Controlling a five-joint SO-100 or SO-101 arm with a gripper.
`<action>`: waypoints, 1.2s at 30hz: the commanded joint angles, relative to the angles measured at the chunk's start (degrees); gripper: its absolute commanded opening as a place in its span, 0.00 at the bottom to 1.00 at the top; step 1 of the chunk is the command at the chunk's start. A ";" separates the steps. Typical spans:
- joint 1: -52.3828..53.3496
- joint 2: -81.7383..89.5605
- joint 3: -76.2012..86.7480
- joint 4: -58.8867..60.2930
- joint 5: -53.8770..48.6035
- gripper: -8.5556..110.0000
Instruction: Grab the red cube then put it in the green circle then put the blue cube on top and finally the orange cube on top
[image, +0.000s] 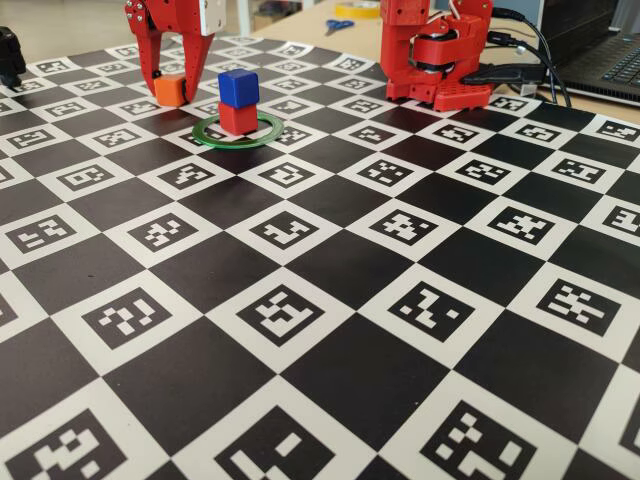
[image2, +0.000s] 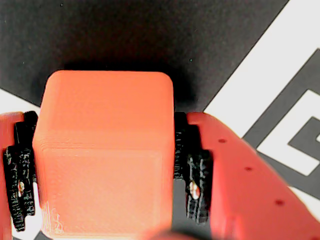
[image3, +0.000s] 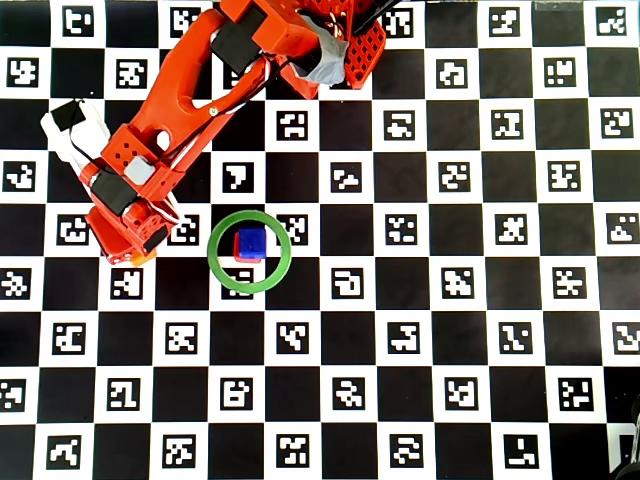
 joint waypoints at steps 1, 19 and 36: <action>0.62 2.37 -0.44 -0.44 -0.44 0.13; -0.09 13.18 -9.67 12.92 -4.66 0.13; -7.03 19.78 -28.48 33.31 -20.30 0.13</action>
